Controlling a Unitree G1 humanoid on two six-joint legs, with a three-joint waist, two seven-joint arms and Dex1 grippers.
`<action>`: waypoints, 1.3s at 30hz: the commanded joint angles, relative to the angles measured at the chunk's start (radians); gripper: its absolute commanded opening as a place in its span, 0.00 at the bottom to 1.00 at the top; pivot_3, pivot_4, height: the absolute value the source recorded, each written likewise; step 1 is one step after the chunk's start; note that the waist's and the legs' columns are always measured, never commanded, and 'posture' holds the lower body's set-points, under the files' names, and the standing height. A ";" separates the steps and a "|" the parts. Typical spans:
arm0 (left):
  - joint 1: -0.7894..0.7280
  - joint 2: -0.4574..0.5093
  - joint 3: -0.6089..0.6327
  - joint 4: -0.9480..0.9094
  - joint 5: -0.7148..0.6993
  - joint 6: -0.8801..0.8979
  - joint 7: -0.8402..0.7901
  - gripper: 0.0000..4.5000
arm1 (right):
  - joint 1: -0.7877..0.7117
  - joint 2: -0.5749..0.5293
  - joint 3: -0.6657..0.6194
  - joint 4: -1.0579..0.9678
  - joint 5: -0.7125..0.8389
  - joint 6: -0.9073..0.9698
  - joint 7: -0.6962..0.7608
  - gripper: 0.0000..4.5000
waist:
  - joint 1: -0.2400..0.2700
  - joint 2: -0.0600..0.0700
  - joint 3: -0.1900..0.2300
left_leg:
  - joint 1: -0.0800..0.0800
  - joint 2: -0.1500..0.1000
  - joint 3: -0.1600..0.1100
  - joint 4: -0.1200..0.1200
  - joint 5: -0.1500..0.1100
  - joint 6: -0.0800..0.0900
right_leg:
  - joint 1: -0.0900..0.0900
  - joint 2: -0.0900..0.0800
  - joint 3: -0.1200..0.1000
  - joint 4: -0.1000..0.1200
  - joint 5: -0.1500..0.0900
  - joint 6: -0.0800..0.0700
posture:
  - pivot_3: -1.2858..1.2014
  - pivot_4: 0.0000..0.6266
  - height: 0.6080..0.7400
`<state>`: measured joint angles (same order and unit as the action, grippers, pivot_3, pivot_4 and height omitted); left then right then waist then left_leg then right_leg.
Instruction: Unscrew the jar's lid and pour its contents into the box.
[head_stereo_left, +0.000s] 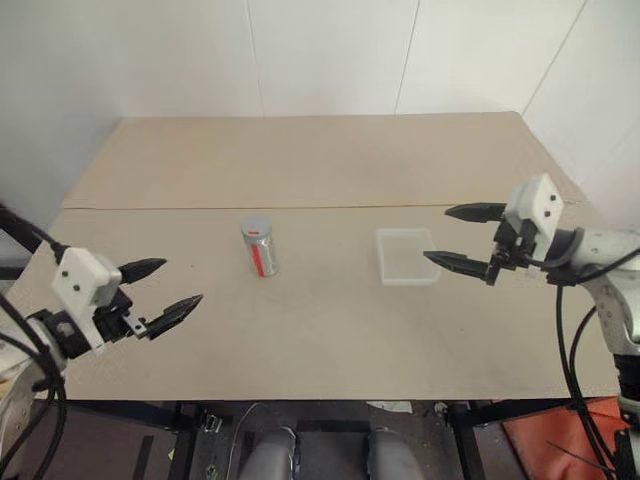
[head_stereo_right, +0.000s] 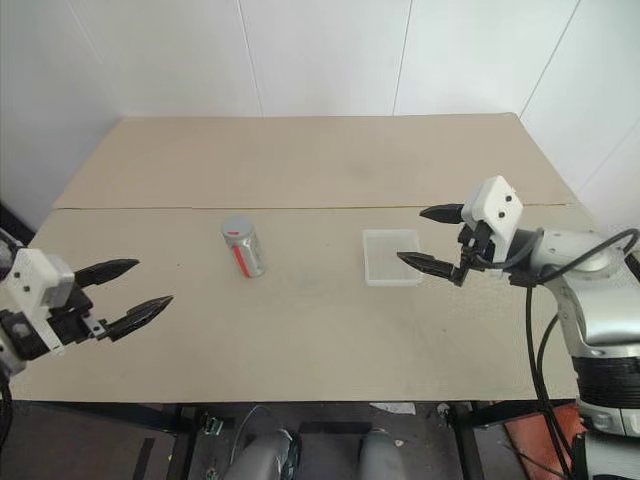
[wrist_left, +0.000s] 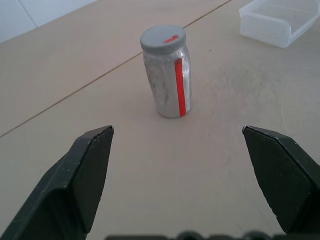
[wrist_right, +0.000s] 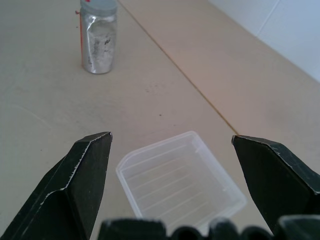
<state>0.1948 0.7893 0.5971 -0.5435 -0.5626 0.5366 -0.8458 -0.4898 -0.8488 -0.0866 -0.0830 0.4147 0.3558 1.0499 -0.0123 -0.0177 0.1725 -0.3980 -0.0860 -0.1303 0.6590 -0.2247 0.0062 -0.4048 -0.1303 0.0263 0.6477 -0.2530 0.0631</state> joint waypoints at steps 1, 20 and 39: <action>-0.001 -0.005 0.041 -0.050 -0.029 0.009 0.036 1.00 | -0.035 0.001 0.000 0.003 0.000 -0.027 0.024 1.00 | 0.003 0.000 0.000 | 0.000 0.000 0.000 0.000 0.000 0.000 | 0.000 0.000 0.000 0.000 0.000 0.000 | 0.52 0.24 1.00; -0.283 -0.361 -0.479 0.053 0.215 -0.011 0.476 1.00 | -0.030 -0.011 -0.036 -0.111 0.021 -0.004 0.006 1.00 | 0.000 0.000 0.000 | -0.001 -0.001 0.001 0.000 0.000 0.000 | -0.001 0.001 0.002 0.001 0.002 0.000 | 0.52 0.24 1.00; -0.514 -0.596 -0.588 0.536 0.463 -0.318 0.658 1.00 | -0.005 -0.041 -0.030 -0.200 0.049 0.026 0.024 1.00 | 0.022 -0.001 0.000 | -0.001 -0.002 0.003 0.001 0.000 0.000 | 0.000 0.001 0.003 -0.001 0.002 0.001 | 0.52 0.24 1.00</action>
<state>-0.2985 0.1946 0.0054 -0.0082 -0.1144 0.2578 -0.1940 -0.4789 -0.8798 -0.0978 -0.2497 0.4477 0.3800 1.0697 0.0099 -0.0184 0.1724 -0.3987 -0.0884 -0.1275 0.6605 -0.2245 0.0059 -0.4052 -0.1293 0.0293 0.6471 -0.2508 0.0644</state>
